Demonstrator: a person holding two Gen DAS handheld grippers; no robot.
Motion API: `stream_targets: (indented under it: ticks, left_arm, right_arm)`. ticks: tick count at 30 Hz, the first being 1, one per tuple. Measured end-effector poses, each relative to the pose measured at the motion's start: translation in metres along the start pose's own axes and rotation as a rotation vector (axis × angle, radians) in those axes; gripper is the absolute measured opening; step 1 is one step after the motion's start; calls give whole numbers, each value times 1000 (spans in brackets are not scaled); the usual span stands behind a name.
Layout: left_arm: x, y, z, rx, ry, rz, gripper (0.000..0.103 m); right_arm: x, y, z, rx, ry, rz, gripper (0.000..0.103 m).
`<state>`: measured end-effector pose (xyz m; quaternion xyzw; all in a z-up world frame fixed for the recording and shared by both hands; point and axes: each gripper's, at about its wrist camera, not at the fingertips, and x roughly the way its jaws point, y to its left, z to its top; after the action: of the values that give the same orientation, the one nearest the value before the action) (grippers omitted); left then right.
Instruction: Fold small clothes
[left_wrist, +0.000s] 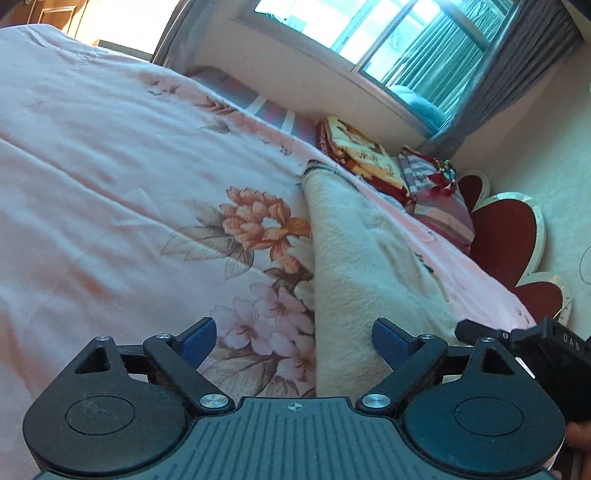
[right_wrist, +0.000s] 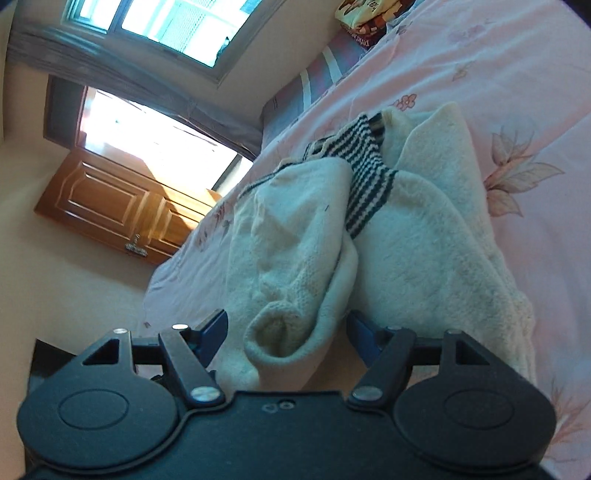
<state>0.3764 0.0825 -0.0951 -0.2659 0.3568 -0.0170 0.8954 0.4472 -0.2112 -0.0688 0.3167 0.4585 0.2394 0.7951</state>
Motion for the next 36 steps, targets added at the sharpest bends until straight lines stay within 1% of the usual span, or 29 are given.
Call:
stream_targets:
  ticks: [1, 2, 3, 4, 6, 8, 9, 11, 14, 15, 17, 18, 20, 22, 27, 30, 31, 32, 33, 34, 36]
  left_arm:
    - [-1, 2, -3, -7, 0, 0, 91]
    - [-1, 3, -5, -18, -2, -2, 91]
    - [3, 1, -5, -25, -3, -2, 91]
    - [4, 0, -4, -25, -5, -1, 91]
    - [7, -4, 0, -12, -9, 4, 91]
    - [12, -9, 5, 7, -15, 2, 91]
    - [13, -12, 7, 18, -17, 0, 91]
    - [15, -21, 9, 43, -20, -9, 91]
    - [23, -42, 9, 117, -9, -5, 91]
    - [28, -49, 8, 154, 4, 6, 91]
    - [36, -63, 2, 218, 28, 30, 91]
    - [37, -67, 0, 233, 27, 35, 91]
    - [37, -72, -2, 240, 20, 43, 91]
    - [35, -71, -3, 229, 22, 42, 91]
    - [33, -71, -4, 263, 28, 48, 91]
    - [31, -73, -5, 296, 21, 59, 91]
    - [27, -73, -4, 294, 25, 63, 91]
    - [20, -73, -1, 276, 29, 60, 91]
    - [9, -71, 2, 259, 16, 42, 91]
    - [-2, -69, 4, 251, -11, 18, 91]
    - [-13, -68, 4, 259, -18, -1, 91]
  right_arm:
    - [4, 4, 0, -28, 1, -14, 67]
    - [6, 9, -1, -73, -5, -42, 49]
    - [7, 15, -3, -129, -6, -87, 34]
    - [8, 21, -5, -190, -13, -119, 25]
    - [3, 39, -13, -356, -54, -170, 22]
    - [-8, 61, -27, -552, -129, -239, 21]
    - [-16, 67, -34, -612, -166, -258, 21]
    - [-32, 71, -43, -667, -223, -290, 21]
    - [-53, 58, -45, -660, -279, -349, 21]
    - [-56, 50, -45, -642, -278, -362, 21]
    - [-50, 23, -39, -555, -233, -370, 21]
    - [-47, 13, -38, -525, -215, -370, 21]
    - [-42, 1, -39, -496, -203, -348, 22]
    - [-43, 0, -38, -479, -207, -330, 22]
    - [-49, -7, -37, -408, -205, -291, 24]
    - [-54, -10, -36, -365, -202, -274, 30]
    - [-59, -8, -37, -363, -213, -292, 33]
    - [-67, -5, -37, -367, -238, -320, 39]
    - [-78, -1, -38, -373, -274, -343, 43]
    - [-87, 3, -39, -380, -306, -346, 43]
    - [-102, 12, -42, -406, -340, -320, 40]
